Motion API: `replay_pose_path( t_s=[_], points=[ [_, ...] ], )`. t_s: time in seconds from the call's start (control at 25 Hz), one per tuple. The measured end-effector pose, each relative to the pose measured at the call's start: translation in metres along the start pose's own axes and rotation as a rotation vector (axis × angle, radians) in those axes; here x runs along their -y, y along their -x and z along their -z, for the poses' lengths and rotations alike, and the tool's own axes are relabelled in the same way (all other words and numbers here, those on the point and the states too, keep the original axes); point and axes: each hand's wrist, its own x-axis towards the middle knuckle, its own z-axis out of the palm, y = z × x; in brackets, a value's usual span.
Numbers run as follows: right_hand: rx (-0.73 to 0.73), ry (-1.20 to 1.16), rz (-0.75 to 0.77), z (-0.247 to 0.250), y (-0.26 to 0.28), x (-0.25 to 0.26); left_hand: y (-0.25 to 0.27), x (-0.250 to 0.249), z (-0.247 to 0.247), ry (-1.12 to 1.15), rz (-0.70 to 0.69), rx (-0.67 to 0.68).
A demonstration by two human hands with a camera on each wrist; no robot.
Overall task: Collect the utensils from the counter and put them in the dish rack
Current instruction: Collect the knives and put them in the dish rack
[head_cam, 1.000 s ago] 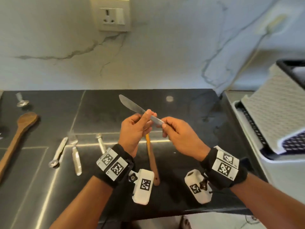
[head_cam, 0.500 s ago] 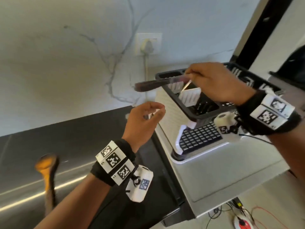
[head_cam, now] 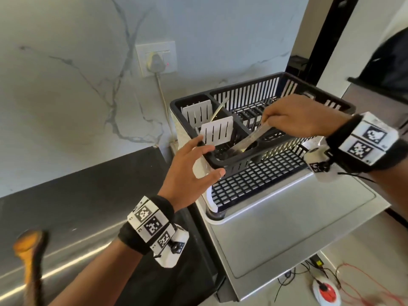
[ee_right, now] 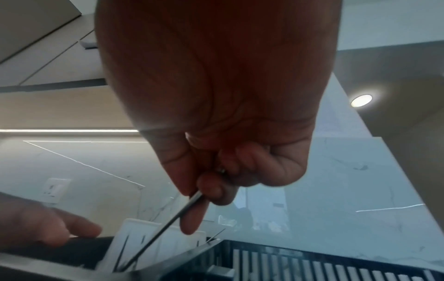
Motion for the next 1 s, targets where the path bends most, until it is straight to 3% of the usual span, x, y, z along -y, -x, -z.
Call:
replay_pose_path(
  t_s=[0.24, 0.44, 0.68, 1.0],
  points=[
    [0.021, -0.01, 0.09, -0.009, -0.014, 0.003, -0.002, 0.005, -0.009, -0.001, -0.014, -0.023],
    [0.208, 0.034, 0.124, -0.007, -0.024, 0.006, -0.002, 0.005, -0.009, 0.027, 0.0, -0.041],
    [0.257, 0.083, 0.179, -0.014, -0.031, 0.008, -0.004, 0.006, -0.007, 0.031, -0.008, -0.033],
    [0.056, 0.118, 0.173, -0.009, -0.041, 0.011, -0.006, 0.008, 0.0, 0.026, -0.03, 0.005]
  ],
)
